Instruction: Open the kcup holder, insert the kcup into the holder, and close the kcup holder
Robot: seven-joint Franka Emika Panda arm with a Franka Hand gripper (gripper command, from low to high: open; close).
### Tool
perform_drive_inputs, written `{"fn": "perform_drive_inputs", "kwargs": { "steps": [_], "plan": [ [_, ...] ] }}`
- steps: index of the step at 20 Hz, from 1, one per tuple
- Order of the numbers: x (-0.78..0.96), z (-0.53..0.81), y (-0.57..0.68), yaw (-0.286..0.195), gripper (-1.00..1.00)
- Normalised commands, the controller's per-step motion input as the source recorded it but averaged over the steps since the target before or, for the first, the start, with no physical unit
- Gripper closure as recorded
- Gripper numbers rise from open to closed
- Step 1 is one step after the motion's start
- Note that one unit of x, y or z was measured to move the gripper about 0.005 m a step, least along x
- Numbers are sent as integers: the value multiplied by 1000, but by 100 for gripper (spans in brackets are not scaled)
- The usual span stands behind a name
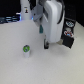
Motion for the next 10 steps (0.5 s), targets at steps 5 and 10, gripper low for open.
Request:
{"fn": "perform_drive_inputs", "kwargs": {
  "steps": [5,10],
  "plan": [
    [-238,-154,-434,-297,-100],
    [-225,-230,-429,-302,-100]
  ]
}}
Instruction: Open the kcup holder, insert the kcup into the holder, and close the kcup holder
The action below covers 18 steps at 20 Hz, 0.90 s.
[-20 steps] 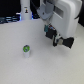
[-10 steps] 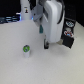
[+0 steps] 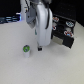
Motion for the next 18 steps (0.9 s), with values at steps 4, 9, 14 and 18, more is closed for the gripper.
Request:
{"fn": "perform_drive_inputs", "kwargs": {
  "steps": [4,9,14,18],
  "plan": [
    [-200,-263,-435,-301,-100],
    [-265,-341,-442,-301,-100],
    [-165,-406,-467,-291,-100],
    [-14,-385,-287,-255,-100]
  ]
}}
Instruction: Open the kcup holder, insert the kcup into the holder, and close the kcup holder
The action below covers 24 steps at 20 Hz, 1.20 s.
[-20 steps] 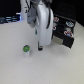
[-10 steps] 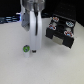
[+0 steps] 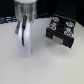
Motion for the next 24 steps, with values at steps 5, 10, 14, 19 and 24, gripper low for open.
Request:
{"fn": "perform_drive_inputs", "kwargs": {
  "steps": [5,10,14,19,24],
  "plan": [
    [1,-62,6,-46,-100],
    [-322,56,215,3,-100],
    [-154,0,48,0,-100],
    [-361,-4,58,0,-100],
    [-224,-7,43,-3,-100]
  ]
}}
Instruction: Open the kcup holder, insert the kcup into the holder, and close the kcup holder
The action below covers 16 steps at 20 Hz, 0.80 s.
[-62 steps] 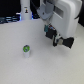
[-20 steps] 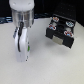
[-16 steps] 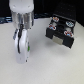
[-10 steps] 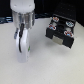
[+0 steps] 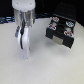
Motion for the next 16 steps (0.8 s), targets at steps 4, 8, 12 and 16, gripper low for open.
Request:
{"fn": "perform_drive_inputs", "kwargs": {
  "steps": [4,8,12,16],
  "plan": [
    [-79,-146,-43,-81,-100],
    [-76,-79,-22,-43,-100],
    [-72,-65,-10,-37,-100],
    [-377,-16,106,-1,-100]
  ]
}}
